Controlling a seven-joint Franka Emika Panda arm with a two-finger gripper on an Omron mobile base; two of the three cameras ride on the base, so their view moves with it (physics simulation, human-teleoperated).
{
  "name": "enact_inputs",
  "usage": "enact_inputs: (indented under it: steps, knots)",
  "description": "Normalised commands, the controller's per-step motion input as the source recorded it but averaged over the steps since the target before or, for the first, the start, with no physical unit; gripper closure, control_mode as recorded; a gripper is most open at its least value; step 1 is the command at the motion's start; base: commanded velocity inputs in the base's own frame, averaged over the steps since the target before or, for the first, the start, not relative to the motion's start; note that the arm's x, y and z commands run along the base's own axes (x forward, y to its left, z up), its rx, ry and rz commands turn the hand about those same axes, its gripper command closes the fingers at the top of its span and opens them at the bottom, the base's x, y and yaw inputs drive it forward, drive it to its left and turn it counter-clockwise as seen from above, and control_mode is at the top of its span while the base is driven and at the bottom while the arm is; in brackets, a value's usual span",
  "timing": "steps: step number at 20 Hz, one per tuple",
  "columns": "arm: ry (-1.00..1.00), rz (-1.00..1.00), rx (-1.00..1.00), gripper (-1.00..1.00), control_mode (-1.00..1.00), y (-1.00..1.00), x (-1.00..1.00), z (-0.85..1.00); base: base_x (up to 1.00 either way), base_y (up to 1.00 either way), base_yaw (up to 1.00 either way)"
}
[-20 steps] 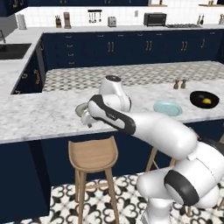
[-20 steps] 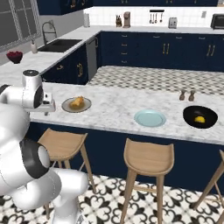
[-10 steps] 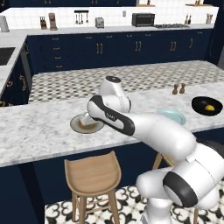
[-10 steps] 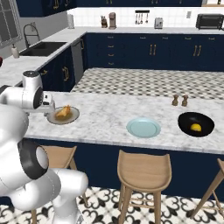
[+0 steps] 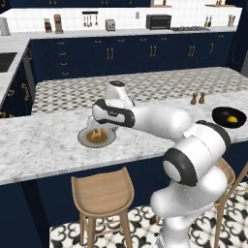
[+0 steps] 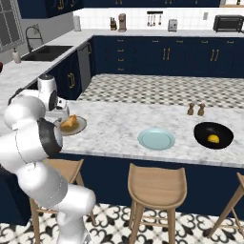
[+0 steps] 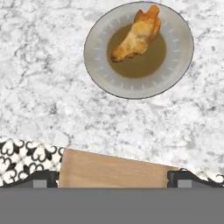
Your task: Pick the chicken drumstick and lemon from their plates and place them in the bowl. Then put the bowl in the fridge.
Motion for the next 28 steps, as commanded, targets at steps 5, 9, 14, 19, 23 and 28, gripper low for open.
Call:
enact_inputs:
  steps: [5,9,14,19,23,28]
  knots:
    - [0.27,-0.15,-0.04,-1.0,-1.0,0.05,0.91,-0.13,0.0,0.0,0.0]
    - [0.12,-0.16,-0.07,-1.0,-1.0,0.25,0.52,-0.26,0.0,0.0,0.0]
    - [-0.05,-0.14,-0.09,-1.0,-1.0,0.22,0.11,-0.43,0.0,0.0,0.0]
    - [-0.13,-0.1,0.01,-1.0,-1.0,-0.31,0.2,-0.51,0.0,0.0,0.0]
    - [-0.02,0.0,0.11,-1.0,-1.0,-0.01,0.58,-0.26,0.0,0.0,0.0]
    - [0.0,0.0,0.01,-1.0,-1.0,0.01,0.62,-0.22,0.0,0.0,0.0]
